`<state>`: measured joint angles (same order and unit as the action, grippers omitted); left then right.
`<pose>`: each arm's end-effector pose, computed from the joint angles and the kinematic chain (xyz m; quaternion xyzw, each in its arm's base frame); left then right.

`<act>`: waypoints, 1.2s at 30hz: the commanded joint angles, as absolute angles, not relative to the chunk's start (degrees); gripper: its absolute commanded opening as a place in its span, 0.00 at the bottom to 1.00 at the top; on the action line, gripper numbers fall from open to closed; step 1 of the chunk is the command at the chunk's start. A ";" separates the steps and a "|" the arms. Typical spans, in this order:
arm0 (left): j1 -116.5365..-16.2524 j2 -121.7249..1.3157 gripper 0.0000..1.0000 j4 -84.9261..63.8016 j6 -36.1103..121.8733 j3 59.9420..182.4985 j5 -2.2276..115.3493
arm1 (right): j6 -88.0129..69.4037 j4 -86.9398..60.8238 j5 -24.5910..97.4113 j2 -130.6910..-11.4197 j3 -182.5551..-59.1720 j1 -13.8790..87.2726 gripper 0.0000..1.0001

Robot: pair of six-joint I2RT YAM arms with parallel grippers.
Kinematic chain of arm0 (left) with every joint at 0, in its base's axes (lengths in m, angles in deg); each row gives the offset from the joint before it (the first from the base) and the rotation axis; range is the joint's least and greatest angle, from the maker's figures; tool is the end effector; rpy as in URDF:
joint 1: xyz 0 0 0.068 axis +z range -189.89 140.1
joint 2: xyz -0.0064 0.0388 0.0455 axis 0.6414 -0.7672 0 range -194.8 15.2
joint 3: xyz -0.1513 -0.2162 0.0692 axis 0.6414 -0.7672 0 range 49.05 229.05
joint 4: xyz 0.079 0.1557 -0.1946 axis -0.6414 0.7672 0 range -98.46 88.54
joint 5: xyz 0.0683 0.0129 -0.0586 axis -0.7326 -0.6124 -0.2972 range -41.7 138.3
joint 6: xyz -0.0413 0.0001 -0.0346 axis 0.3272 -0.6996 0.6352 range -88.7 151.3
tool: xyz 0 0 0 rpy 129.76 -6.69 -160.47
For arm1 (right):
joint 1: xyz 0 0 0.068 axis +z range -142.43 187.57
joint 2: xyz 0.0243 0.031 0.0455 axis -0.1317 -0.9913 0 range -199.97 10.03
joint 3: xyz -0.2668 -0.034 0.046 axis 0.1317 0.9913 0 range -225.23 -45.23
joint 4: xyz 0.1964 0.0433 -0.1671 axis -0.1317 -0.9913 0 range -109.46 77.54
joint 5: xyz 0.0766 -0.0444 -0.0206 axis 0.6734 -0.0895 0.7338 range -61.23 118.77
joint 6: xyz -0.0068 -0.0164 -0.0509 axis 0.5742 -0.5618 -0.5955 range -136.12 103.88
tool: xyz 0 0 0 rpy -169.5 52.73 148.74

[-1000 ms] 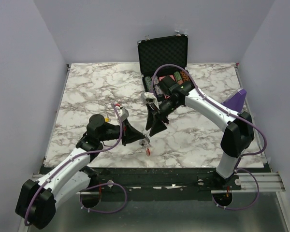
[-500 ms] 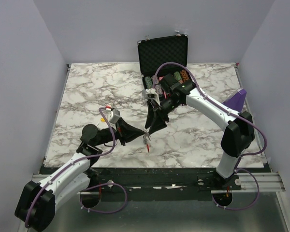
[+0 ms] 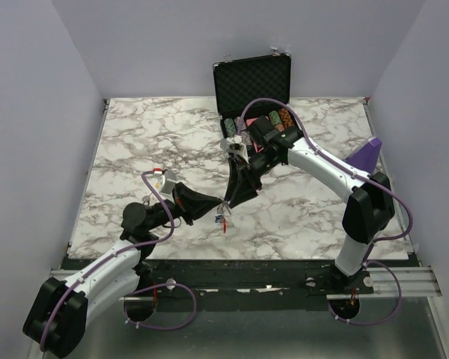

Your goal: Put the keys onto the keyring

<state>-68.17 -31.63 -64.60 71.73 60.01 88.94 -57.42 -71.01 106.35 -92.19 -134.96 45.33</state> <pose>0.1367 -0.0999 0.2461 0.2266 0.5633 -0.5980 0.5232 0.2591 0.2446 0.3000 -0.5689 0.5272 0.6137 0.1475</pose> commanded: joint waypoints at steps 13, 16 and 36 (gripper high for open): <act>-68.72 -32.70 0.00 -70.16 73.67 59.95 88.11 | -49.69 -63.26 109.28 -89.82 -133.03 44.92 0.35; -68.64 -32.00 0.00 -68.58 73.05 60.12 88.38 | -49.43 -63.26 109.45 -89.64 -133.12 44.75 0.35; -68.64 -27.87 0.00 -65.32 70.85 61.53 85.92 | -47.59 -61.24 109.98 -89.64 -131.80 44.22 0.00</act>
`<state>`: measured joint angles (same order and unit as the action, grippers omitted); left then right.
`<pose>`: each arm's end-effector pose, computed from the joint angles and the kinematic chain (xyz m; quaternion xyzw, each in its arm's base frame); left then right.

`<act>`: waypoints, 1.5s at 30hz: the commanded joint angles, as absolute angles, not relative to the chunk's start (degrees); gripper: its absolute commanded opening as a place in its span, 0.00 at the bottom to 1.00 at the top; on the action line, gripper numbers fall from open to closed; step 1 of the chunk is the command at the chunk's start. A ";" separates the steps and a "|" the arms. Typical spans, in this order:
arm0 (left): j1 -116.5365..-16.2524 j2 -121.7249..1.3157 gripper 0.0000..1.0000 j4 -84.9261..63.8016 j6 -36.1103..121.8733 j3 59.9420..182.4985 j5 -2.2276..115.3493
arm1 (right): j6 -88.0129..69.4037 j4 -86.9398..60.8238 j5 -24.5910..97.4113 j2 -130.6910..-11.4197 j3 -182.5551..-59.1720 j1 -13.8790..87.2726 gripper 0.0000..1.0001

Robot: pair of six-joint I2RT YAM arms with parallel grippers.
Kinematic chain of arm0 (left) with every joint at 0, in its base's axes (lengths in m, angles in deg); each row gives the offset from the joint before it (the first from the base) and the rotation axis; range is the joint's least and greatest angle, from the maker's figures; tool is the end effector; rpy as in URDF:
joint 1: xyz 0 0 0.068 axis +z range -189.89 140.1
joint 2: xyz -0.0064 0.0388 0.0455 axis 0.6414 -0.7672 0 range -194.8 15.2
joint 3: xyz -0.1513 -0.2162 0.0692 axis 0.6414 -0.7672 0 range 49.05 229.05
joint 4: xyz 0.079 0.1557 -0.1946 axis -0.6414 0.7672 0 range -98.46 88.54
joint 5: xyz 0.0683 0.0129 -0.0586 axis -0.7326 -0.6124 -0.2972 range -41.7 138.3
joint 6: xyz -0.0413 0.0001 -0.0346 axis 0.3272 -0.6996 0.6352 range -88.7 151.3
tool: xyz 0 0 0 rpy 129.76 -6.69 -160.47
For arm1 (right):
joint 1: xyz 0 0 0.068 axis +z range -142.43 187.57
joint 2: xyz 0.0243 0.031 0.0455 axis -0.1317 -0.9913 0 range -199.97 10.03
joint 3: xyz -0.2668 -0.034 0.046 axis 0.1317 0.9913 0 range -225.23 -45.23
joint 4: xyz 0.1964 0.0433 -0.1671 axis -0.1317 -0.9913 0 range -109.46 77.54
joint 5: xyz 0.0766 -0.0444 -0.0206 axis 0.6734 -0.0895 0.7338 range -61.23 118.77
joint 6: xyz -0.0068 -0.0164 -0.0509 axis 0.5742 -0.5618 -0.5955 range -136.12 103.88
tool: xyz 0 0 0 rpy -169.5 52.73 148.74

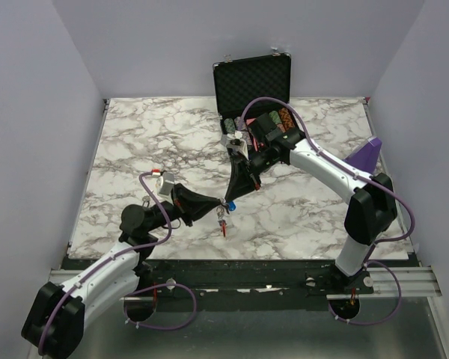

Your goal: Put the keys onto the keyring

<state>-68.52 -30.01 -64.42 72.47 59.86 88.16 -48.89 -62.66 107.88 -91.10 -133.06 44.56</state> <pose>0.1332 -0.0987 0.2492 0.2225 0.5564 -0.6019 0.5279 0.2659 0.2441 0.3024 -0.5489 0.5321 0.6260 0.1538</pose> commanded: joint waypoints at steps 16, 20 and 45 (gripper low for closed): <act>-68.81 -32.34 0.00 -75.43 74.19 61.44 81.96 | -44.16 -57.03 110.60 -89.91 -129.87 45.45 0.01; -68.90 -32.52 0.00 -75.61 74.19 61.01 81.96 | -43.89 -56.85 110.51 -89.64 -129.87 45.45 0.04; -69.07 -31.73 0.00 -63.48 70.76 62.67 86.88 | -44.42 -54.65 109.37 -88.59 -128.46 44.40 0.42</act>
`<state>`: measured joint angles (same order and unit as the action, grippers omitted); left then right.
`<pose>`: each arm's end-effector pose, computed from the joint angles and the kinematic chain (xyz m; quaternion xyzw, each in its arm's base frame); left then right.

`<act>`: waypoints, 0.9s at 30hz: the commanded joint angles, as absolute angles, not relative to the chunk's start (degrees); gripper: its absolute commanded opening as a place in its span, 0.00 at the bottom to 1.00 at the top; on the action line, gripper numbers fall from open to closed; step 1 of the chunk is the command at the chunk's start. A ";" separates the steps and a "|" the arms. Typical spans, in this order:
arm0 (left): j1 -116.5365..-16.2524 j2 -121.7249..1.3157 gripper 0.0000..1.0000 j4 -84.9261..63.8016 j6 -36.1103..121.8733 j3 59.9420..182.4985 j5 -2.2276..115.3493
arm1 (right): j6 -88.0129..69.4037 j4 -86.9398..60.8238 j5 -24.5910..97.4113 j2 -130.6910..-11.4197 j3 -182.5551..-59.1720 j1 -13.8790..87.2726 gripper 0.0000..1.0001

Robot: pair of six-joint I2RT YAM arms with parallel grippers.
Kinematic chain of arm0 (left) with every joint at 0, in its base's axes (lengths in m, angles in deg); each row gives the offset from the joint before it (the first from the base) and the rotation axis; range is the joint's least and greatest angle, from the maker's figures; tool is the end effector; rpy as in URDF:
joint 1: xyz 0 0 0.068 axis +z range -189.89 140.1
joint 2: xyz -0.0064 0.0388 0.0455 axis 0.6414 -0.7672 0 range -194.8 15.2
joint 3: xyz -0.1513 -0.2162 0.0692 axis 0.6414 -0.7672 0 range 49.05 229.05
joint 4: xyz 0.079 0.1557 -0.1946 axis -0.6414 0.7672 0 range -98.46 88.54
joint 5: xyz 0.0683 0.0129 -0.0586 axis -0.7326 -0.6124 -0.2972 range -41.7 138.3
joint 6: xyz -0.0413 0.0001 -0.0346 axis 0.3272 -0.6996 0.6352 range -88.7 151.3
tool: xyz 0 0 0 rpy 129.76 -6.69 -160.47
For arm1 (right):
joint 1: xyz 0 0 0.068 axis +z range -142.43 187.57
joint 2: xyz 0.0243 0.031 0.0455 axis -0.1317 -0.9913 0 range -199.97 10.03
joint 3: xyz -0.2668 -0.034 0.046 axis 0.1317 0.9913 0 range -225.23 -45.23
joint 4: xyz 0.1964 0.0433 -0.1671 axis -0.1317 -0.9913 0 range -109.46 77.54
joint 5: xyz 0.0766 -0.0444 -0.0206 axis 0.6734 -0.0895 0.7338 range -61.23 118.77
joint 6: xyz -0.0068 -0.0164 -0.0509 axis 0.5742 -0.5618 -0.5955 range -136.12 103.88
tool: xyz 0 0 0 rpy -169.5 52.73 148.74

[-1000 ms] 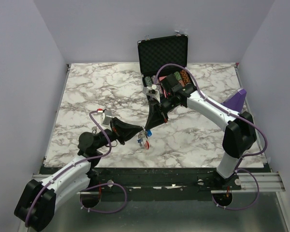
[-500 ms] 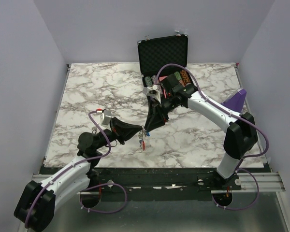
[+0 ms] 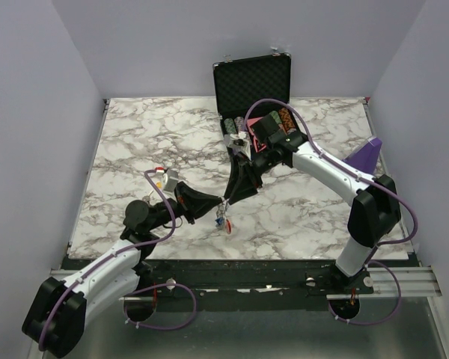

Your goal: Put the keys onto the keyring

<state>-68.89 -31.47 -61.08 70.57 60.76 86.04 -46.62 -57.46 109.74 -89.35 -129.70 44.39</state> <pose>0.1392 -0.1021 0.2453 0.2101 0.5796 -0.5866 0.5252 0.2633 0.2410 0.3001 -0.5474 0.5179 0.6370 0.1626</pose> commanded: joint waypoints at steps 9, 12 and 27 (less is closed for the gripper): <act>-69.16 -31.99 0.00 -65.14 71.56 62.59 86.80 | -41.70 -51.75 107.61 -88.67 -127.32 44.48 0.42; -69.16 -31.73 0.00 -65.15 71.73 62.76 86.71 | -41.17 -51.22 107.34 -88.50 -127.23 44.48 0.43; -69.78 -33.14 0.00 -66.29 71.91 63.38 85.48 | -38.27 -48.23 107.26 -88.24 -126.26 44.84 0.37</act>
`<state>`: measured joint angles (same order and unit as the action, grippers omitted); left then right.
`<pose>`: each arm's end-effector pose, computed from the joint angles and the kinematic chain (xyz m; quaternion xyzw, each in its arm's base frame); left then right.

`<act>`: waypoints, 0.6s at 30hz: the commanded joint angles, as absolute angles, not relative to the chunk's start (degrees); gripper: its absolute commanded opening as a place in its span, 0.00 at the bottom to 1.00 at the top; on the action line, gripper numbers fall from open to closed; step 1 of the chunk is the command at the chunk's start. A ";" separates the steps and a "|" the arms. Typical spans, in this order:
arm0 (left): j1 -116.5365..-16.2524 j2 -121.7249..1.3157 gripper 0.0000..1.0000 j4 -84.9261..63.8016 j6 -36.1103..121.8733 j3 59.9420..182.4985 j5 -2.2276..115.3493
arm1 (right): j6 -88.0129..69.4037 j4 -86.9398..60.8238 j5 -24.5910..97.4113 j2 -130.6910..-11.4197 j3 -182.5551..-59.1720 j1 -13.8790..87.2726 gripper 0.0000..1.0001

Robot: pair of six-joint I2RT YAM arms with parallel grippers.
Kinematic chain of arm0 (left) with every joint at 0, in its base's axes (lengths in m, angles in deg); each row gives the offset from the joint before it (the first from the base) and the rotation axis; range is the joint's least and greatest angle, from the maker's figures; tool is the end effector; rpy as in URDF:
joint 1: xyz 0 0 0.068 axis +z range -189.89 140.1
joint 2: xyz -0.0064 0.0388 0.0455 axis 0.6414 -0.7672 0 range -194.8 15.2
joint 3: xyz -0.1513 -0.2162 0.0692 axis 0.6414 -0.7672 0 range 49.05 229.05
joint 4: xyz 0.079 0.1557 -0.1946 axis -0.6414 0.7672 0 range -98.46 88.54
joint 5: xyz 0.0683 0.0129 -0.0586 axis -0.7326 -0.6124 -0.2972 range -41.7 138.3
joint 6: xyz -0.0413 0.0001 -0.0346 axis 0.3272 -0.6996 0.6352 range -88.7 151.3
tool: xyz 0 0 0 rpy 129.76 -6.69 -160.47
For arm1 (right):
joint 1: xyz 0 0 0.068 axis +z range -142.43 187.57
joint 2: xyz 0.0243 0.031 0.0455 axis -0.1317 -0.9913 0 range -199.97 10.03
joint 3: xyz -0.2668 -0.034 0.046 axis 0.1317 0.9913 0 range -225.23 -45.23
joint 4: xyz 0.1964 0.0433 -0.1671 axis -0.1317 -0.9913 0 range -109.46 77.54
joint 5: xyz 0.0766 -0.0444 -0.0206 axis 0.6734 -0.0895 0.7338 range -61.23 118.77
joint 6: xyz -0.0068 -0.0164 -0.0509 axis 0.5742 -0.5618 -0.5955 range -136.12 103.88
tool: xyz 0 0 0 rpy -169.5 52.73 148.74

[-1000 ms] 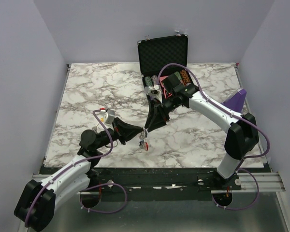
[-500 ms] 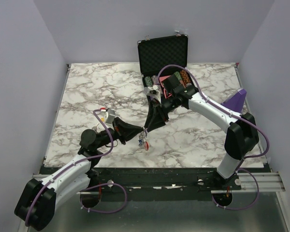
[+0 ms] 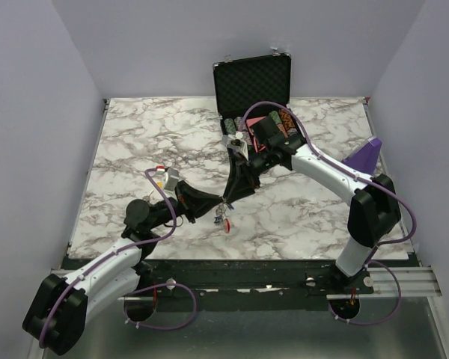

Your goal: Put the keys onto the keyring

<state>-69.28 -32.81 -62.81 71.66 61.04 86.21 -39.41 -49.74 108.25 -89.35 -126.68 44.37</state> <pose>0.1406 -0.1043 0.2463 0.2092 0.5764 -0.5944 0.5203 0.2678 0.2440 0.2896 -0.5329 0.5394 0.6329 0.1566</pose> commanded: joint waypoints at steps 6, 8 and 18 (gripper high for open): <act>-70.13 -33.40 0.00 -66.12 71.91 63.47 84.86 | -37.66 -47.53 106.73 -88.15 -126.09 45.01 0.26; -70.13 -33.31 0.00 -65.94 71.82 63.55 84.69 | -37.48 -47.36 106.73 -88.24 -126.09 45.01 0.18; -70.22 -31.83 0.03 -60.95 70.16 63.99 85.74 | -43.79 -52.79 105.67 -87.97 -127.84 45.01 0.01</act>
<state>-69.78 -33.33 -62.28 71.68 61.76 85.31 -38.80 -48.67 107.22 -89.15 -126.61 44.45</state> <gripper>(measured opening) 0.007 0.012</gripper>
